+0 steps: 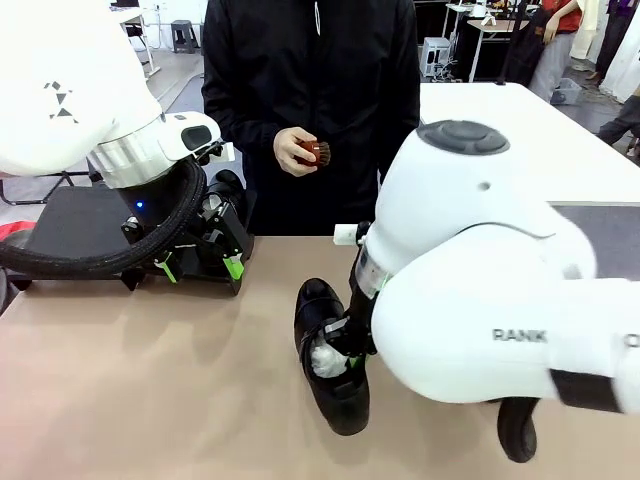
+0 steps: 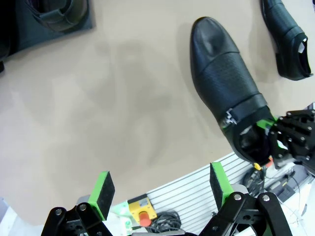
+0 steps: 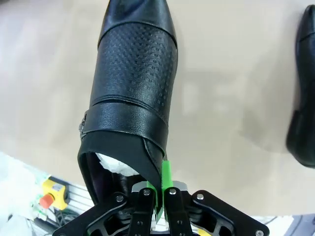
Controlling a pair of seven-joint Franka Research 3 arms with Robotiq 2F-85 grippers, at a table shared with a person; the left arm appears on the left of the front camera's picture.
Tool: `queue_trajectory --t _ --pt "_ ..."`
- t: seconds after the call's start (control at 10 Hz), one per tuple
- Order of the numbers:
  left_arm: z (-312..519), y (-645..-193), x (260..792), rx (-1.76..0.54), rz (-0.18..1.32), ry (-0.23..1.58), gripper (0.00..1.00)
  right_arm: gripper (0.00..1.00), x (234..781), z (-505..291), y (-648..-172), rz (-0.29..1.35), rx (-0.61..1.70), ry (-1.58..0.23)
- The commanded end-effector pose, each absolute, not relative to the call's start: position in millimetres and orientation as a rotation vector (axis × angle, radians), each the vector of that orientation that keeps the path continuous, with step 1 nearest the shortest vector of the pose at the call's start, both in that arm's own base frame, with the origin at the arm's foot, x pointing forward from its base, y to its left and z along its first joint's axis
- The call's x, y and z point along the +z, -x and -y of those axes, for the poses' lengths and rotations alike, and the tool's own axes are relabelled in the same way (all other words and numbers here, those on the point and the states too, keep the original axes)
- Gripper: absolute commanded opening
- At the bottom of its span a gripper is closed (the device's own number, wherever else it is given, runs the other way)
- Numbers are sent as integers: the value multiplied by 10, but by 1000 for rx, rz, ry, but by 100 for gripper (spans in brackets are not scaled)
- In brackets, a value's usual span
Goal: Organize the shoes by placing them on the stand.
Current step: Pick up one Shoe and place it in the middle of the table.
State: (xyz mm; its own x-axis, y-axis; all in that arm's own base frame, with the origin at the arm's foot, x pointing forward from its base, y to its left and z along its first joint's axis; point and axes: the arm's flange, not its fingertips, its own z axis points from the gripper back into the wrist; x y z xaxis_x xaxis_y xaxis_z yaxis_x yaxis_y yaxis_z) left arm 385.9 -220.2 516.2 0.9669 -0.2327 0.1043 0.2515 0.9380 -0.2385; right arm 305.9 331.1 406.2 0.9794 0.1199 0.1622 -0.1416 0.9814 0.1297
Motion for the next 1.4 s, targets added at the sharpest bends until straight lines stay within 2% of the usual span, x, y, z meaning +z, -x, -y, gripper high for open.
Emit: queue_trajectory --t 0.0,0.1,0.2,0.5,0.9,1.2,1.3 --pt "2190 -3852 5175 -240 85 256 100 0 3893 -3425 -3165 158 37 -209" --pt "2190 -3852 5175 -240 85 256 100 0 3800 -3437 -3181 125 35 -221" --pt "2190 -3852 5175 -240 85 256 100 5 3705 -3448 -3181 89 28 -225" --pt "2190 -3852 5175 -240 85 256 100 42 3534 -3462 -3146 46 25 -210" --pt "2190 -3852 5175 -240 85 256 100 100 3700 -3308 -3071 99 46 -222" --pt "2190 -3852 5175 -240 85 256 100 100 3768 -3208 -2858 30 187 -133" --pt "2190 -3852 5175 -240 85 256 100 100 3713 -3336 -3059 74 71 -172"
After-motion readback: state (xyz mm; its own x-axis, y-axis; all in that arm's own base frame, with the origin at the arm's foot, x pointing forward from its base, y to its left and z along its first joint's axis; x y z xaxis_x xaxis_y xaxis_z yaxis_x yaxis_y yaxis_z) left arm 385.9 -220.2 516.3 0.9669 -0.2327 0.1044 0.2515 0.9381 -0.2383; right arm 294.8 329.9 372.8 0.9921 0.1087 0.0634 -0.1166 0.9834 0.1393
